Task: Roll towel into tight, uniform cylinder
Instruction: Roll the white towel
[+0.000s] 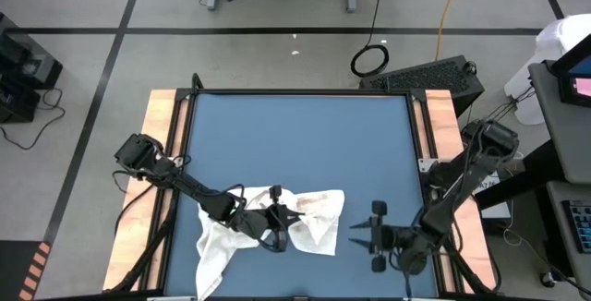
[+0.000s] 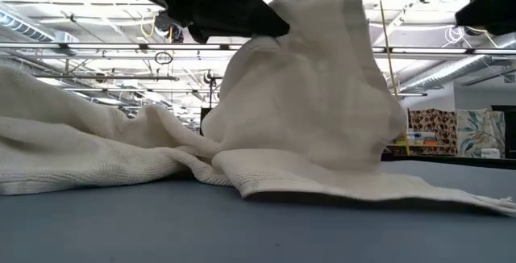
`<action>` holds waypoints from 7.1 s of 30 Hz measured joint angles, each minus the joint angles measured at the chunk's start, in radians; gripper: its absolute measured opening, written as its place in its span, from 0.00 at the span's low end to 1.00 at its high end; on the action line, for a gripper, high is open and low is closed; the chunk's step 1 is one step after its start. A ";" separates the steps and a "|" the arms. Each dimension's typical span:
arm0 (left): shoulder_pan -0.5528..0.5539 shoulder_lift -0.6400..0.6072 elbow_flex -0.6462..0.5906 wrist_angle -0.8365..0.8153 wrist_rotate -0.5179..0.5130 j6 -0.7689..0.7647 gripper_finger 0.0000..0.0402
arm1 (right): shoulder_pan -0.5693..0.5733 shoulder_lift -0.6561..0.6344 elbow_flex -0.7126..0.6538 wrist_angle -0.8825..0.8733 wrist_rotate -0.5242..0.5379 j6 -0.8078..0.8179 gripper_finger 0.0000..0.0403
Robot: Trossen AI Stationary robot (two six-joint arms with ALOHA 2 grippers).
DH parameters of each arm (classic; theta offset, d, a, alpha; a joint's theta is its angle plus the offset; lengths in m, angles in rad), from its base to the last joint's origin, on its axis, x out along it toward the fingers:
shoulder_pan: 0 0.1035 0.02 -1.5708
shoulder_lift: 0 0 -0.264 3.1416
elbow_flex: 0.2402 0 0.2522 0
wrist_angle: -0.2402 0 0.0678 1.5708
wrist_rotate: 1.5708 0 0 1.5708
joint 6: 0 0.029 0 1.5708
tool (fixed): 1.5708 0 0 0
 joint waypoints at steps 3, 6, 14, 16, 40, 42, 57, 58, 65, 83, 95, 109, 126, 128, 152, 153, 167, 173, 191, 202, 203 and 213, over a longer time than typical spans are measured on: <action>0.000 0.000 0.000 0.004 0.000 -0.026 0.04 | -0.007 0.070 0.000 0.070 0.009 -0.068 0.34; 0.000 0.000 0.000 0.004 -0.001 -0.040 0.04 | -0.026 0.135 0.000 0.170 0.012 -0.189 0.34; 0.002 0.000 0.000 0.001 -0.033 -0.047 0.04 | -0.085 0.254 0.000 0.536 0.008 -0.535 0.34; 0.002 0.000 0.000 0.001 -0.034 -0.048 0.04 | -0.097 0.278 0.000 0.650 0.001 -0.633 0.35; 0.002 0.000 0.000 -0.016 -0.055 -0.048 0.04 | -0.138 0.400 0.176 0.543 0.162 -0.699 0.04; 0.001 0.000 0.000 -0.039 -0.063 -0.068 0.05 | -0.127 0.396 0.176 0.524 0.168 -0.701 0.03; -0.121 -0.188 0.000 -0.678 -0.051 -0.530 0.36 | -0.079 0.258 0.176 0.033 0.003 -0.271 0.00; -0.137 -0.202 0.000 -0.722 -0.050 -0.567 0.37 | -0.079 0.258 0.176 0.011 -0.001 -0.244 0.00; -0.252 -0.287 0.001 -1.055 -0.096 -0.849 0.37 | -0.050 0.249 0.176 -0.102 -0.001 -0.128 0.00; -0.190 -0.126 -0.187 -0.929 -0.223 -0.981 0.16 | -0.104 0.279 0.175 -0.127 -0.226 -0.032 0.00; -0.031 -0.148 -0.026 -0.895 -0.325 -0.542 0.03 | -0.127 0.274 0.174 -0.279 -0.337 0.122 0.00; -0.070 -0.132 0.061 -0.538 -0.143 -0.337 0.06 | -0.131 0.209 0.175 -0.236 -0.199 0.164 0.02; -0.006 0.311 0.191 0.246 0.099 0.195 0.56 | -0.115 0.210 0.175 -0.115 -0.181 -0.043 0.03; 0.007 0.339 0.224 0.230 0.114 0.217 0.56 | -0.106 0.210 0.175 -0.103 -0.181 -0.059 0.03; 0.048 0.326 0.316 -0.061 0.006 0.270 0.03 | -0.081 0.210 0.175 -0.182 -0.151 -0.002 0.14; 0.044 0.313 0.316 -0.084 -0.029 0.269 0.03 | -0.079 0.210 0.175 -0.220 -0.148 0.023 0.16; 0.018 0.185 0.316 -0.174 -0.331 0.323 0.01 | -0.111 0.221 0.041 0.027 -0.258 0.012 0.11; 0.012 0.180 0.316 -0.200 -0.534 0.396 0.01 | -0.148 0.268 0.006 0.064 -0.261 0.042 0.03; 0.216 0.180 0.344 -0.028 -0.634 0.926 0.01 | -0.186 0.287 0.008 0.070 -0.402 0.100 0.00; 0.083 0.179 0.357 -0.141 -0.367 0.666 0.01 | -0.139 0.150 0.006 -0.041 -0.373 0.167 0.04; 0.070 0.179 0.357 -0.142 -0.367 0.663 0.01 | -0.133 0.136 0.006 -0.067 -0.363 0.182 0.05; 0.063 0.179 0.360 -0.097 -0.426 0.819 0.01 | -0.117 0.078 0.006 -0.456 -0.020 0.245 0.24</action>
